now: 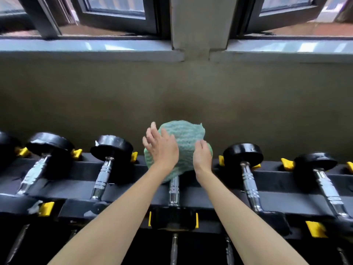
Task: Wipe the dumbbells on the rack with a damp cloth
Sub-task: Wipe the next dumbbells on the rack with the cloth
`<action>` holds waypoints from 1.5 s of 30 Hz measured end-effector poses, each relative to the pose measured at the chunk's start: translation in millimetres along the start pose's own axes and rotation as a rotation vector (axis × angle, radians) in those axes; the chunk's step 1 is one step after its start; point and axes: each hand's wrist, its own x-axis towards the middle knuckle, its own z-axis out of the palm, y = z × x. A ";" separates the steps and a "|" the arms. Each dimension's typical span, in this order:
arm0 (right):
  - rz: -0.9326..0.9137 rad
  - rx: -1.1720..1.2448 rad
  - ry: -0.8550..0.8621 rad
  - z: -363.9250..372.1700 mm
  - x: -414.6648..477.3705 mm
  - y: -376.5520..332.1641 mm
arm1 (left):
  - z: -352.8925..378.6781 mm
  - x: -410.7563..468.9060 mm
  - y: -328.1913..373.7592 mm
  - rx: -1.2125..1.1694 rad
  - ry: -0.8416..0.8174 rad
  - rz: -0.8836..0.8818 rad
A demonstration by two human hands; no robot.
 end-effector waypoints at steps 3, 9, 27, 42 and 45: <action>0.220 -0.064 -0.186 19.5 24.6 25.8 | 20.7 27.2 -14.2 -0.222 -0.444 -0.214; 0.224 -0.081 -0.221 23.1 35.6 36.9 | 30.1 39.9 -27.6 -0.338 -0.556 -0.373; 0.274 -0.149 -0.364 0.1 -28.8 62.3 | 35.9 -36.0 -74.7 0.010 -0.686 0.138; 0.233 -0.805 -0.579 -31.3 -76.2 29.5 | -13.4 -52.7 -84.6 0.056 -1.116 0.150; 0.223 -0.766 -0.583 -33.5 -82.0 19.3 | -27.3 -50.8 -80.1 0.005 -1.145 0.107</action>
